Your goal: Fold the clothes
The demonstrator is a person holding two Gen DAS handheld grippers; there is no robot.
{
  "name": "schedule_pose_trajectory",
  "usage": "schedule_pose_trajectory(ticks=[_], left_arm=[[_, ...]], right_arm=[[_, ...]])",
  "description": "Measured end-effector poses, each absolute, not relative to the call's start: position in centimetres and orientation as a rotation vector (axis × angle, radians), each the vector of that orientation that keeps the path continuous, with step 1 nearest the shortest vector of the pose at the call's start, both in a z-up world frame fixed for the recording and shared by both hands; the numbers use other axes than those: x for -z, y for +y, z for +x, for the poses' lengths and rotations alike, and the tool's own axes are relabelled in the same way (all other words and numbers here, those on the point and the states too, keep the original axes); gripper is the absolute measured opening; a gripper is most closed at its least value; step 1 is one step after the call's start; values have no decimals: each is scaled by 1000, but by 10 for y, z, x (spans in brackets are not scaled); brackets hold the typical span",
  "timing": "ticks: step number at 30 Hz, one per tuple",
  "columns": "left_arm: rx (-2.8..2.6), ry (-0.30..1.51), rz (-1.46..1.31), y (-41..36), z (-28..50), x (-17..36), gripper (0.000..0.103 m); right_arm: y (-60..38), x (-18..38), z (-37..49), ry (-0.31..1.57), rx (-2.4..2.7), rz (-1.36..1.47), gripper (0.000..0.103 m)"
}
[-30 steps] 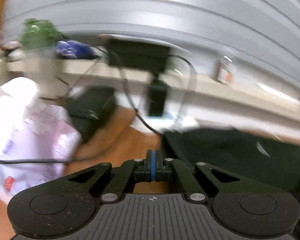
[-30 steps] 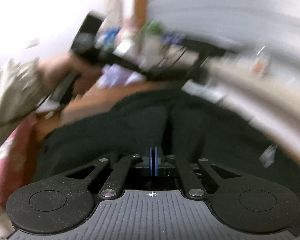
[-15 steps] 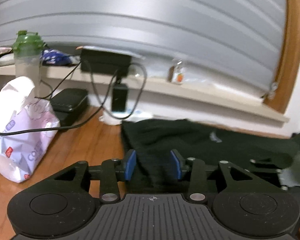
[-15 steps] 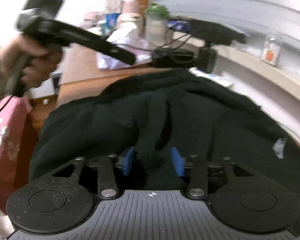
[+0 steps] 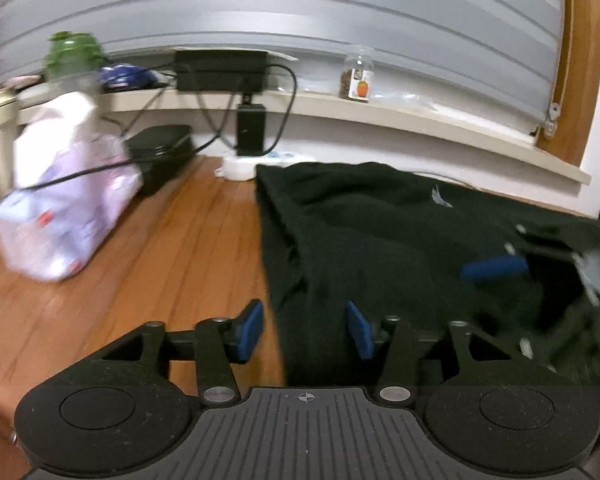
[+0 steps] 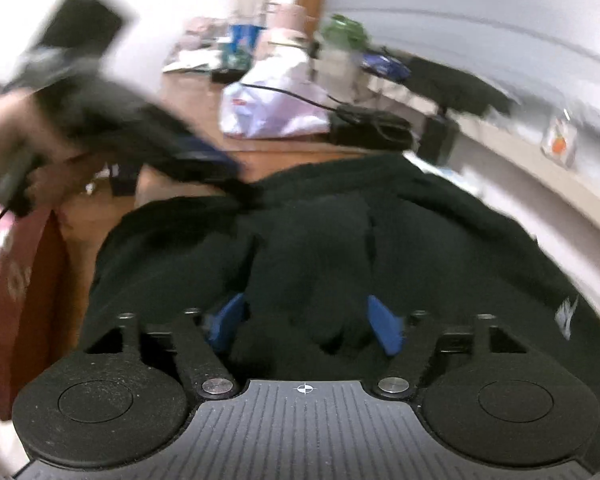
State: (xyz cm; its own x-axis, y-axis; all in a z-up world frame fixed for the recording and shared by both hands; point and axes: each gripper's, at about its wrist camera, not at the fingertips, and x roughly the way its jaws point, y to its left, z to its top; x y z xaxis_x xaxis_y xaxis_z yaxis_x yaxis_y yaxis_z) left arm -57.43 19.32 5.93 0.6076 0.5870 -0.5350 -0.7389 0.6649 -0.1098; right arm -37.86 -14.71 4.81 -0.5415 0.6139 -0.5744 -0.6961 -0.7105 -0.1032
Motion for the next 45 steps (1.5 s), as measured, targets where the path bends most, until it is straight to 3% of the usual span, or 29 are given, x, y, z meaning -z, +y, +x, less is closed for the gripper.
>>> schedule_pose_trajectory(ticks=[5, 13, 18, 30, 32, 35, 39, 42, 45], left_arm=[[-890, 389, -465, 143, -642, -43, 64], [-784, 242, -662, 123, -675, 23, 76], [-724, 149, -845, 133, -677, 65, 76], [-621, -92, -1082, 136, -682, 107, 76], [-599, -137, -1123, 136, -682, 115, 73], [-574, -196, -1142, 134, -684, 120, 49], [-582, -196, -1116, 129, -686, 114, 31], [-568, -179, -1107, 126, -690, 107, 21], [-580, -143, -1079, 110, -699, 91, 18]], right_arm=[[-144, -47, -378, 251, -2237, -760, 82], [-162, -50, -386, 107, -2187, -772, 84], [-192, -70, -405, -21, -2186, -745, 69], [-232, -76, -433, -74, -2311, -748, 68], [-242, -72, -440, -82, -2350, -781, 68], [-254, -64, -449, -98, -2380, -825, 68], [-258, -57, -457, -111, -2375, -849, 68], [-257, -59, -455, -109, -2366, -844, 68], [-260, -60, -454, -118, -2366, -849, 68]])
